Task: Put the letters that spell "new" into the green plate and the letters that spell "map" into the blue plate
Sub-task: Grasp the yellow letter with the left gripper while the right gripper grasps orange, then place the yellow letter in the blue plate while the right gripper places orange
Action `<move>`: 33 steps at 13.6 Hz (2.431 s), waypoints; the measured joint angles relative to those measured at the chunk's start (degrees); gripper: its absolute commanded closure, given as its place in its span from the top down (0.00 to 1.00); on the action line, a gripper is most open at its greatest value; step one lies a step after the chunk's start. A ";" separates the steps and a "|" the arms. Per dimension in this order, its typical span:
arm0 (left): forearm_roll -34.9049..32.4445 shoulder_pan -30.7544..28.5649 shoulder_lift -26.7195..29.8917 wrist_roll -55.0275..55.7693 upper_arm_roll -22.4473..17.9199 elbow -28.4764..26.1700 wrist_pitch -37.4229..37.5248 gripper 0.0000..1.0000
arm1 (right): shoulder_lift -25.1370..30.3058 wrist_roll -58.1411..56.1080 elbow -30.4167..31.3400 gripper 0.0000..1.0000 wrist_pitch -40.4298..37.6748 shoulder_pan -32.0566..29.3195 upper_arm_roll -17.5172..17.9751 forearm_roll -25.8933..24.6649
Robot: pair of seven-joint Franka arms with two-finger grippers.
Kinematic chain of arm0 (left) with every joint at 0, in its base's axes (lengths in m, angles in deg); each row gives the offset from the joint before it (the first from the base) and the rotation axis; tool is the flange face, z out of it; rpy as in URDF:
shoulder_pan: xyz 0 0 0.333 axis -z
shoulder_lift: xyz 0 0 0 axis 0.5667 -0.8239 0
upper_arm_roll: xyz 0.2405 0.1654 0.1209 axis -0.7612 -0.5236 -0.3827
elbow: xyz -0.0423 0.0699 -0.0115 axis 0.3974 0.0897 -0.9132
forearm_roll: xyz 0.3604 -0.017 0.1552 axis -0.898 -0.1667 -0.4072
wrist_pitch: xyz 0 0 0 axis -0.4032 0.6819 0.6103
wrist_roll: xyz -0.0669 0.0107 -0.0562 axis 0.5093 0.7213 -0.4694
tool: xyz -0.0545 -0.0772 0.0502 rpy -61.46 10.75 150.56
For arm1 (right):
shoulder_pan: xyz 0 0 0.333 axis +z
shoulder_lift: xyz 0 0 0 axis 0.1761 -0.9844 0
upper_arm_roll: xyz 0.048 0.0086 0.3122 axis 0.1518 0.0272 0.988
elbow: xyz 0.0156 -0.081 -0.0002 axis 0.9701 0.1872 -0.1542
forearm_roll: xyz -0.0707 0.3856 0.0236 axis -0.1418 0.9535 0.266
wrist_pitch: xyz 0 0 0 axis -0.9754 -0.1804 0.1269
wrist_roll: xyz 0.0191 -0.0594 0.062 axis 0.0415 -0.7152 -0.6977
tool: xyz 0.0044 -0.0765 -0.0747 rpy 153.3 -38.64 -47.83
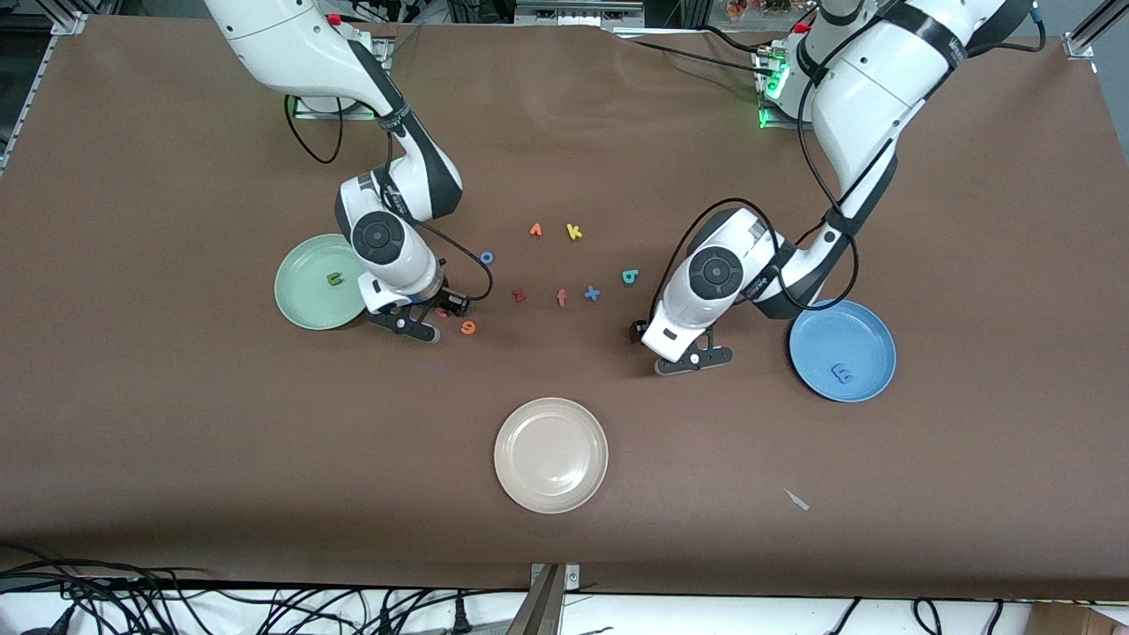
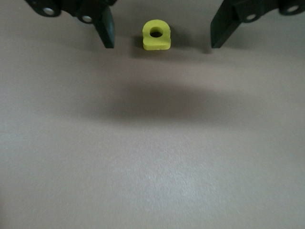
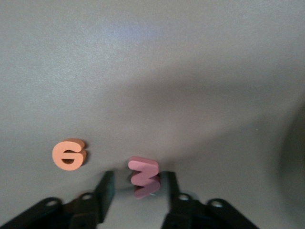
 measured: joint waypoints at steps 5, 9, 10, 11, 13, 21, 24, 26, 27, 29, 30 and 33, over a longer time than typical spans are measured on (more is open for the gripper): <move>0.00 1.31 -0.25 1.20 -0.13 0.10 0.16 0.51 | 0.01 -0.03 0.17 0.13 0.04 0.00 0.00 0.00; 0.00 1.42 -0.36 1.86 -0.36 0.08 0.35 0.38 | 1.36 -0.15 -0.15 0.14 -1.40 0.05 -1.30 0.00; 0.00 1.42 -0.38 1.91 -0.39 0.08 0.35 0.34 | 2.59 -0.75 -0.47 0.14 -3.46 0.06 -2.62 -0.01; -0.01 1.42 -0.34 1.94 -0.44 0.09 0.47 0.28 | 4.11 -2.36 -0.70 0.14 -6.12 0.04 -4.31 -0.02; -0.01 1.42 -0.27 1.95 -0.55 0.12 0.61 0.21 | 7.31 -7.34 -0.81 0.14 -12.53 -0.05 -8.40 -0.02; -0.17 -1.29 1.39 -5.08 -1.12 2.55 10.03 0.13 | 9.05 -19.76 8.39 1.00 -10.09 -0.57 -17.22 0.22; -0.17 -6.82 4.23 -13.91 -1.16 2.62 14.28 0.13 | 9.74 -15.89 3.92 1.00 -12.48 -0.34 -14.68 2.16; -0.17 -11.13 5.41 -21.09 -1.17 2.25 14.88 0.14 | 9.48 -7.05 -1.38 0.99 -14.29 0.20 -10.81 2.71; -0.17 -13.23 6.04 -24.67 -1.18 1.74 14.93 0.14 | 8.80 -2.36 -3.82 0.99 -14.56 0.61 -9.00 2.72; -0.17 -17.42 7.33 -32.18 -1.19 0.33 14.95 0.14 | 5.55 6.03 -8.63 0.96 -14.58 1.19 -6.27 2.76; -0.17 -19.38 7.86 -35.63 -1.18 -0.50 14.95 0.15 | 3.09 10.27 -10.92 0.95 -14.32 1.34 -5.48 2.76; -0.17 -23.20 8.78 -42.25 -1.14 -3.09 14.32 0.36 | -3.63 20.01 -15.03 0.93 -10.28 2.16 -4.19 2.77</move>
